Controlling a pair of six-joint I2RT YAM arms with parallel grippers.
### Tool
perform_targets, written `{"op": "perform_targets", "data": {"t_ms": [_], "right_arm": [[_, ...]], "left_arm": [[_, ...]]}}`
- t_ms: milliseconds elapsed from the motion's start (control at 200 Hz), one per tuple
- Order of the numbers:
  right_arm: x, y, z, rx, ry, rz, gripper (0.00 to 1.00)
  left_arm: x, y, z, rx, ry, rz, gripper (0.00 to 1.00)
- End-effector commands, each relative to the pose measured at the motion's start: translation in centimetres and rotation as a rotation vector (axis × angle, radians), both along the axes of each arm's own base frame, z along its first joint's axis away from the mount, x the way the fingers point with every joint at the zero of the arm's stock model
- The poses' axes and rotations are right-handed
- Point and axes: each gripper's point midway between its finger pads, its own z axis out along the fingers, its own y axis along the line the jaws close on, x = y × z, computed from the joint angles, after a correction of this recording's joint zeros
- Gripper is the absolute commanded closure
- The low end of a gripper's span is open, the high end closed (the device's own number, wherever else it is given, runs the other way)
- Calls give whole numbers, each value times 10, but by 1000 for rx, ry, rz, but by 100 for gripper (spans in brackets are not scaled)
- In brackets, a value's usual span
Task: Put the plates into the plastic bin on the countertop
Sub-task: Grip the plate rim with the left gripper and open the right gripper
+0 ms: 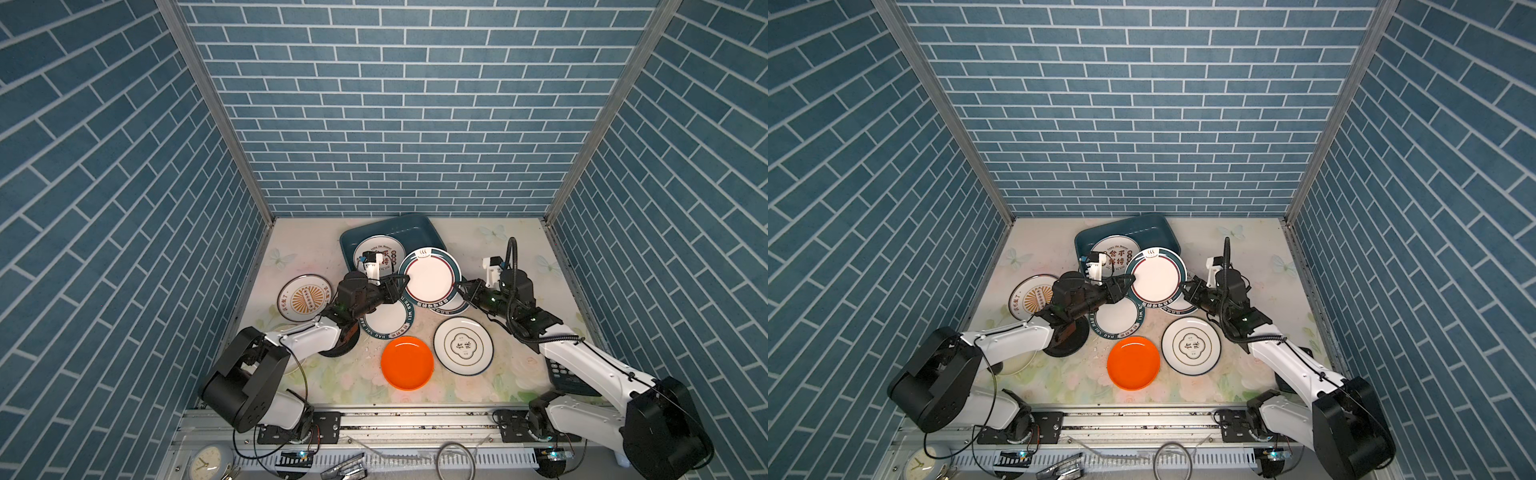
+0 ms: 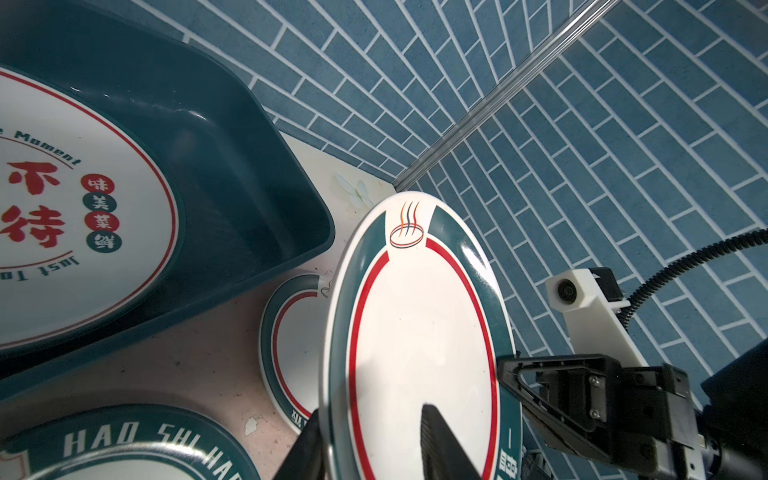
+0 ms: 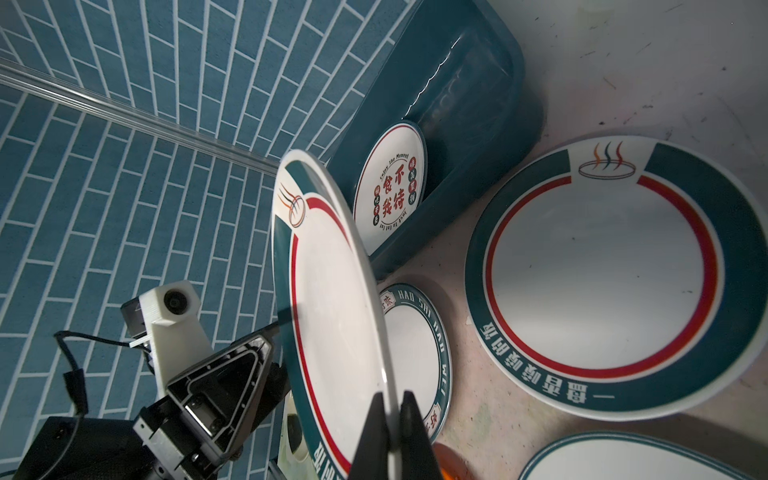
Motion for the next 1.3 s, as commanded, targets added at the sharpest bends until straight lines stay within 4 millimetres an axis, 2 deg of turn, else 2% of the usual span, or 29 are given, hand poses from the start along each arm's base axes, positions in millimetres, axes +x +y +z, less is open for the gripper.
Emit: {"op": "perform_targets", "data": {"t_ms": [0,135,245,400,545,660,765,775,820,965,1075,1200,1295], "right_arm": [[2,8,28,46,-91,38,100],[2,12,28,46,-94,55,100],[5,13,27,51,-94,55,100],[7,17,24,59,-88,67,100],[6,17,20,50,-80,71,100],[6,16,17,40,-72,67,70],[6,16,17,27,-80,72,56],[6,15,17,25,-79,71,55],[6,14,15,14,-81,67,50],[3,8,10,-20,-78,55,37],[0,-1,6,-69,-59,28,31],[-9,-11,13,-110,-40,13,24],[-19,-19,14,-139,-36,6,23]], "left_arm": [[1,-5,7,-10,-7,-21,62],[2,-8,9,-30,-5,-30,80],[4,-13,13,-46,-2,-46,87],[4,-20,14,-58,9,-78,89],[5,-18,13,-57,17,-62,100],[7,-17,12,-46,21,-55,100],[6,-16,5,-26,40,-51,100],[9,-18,14,-35,23,-52,100],[10,-18,17,-31,20,-48,100],[13,-14,17,5,20,-28,100],[16,-10,21,27,6,-12,100],[26,-4,25,25,-13,21,100],[36,2,27,14,-16,57,100]]}}
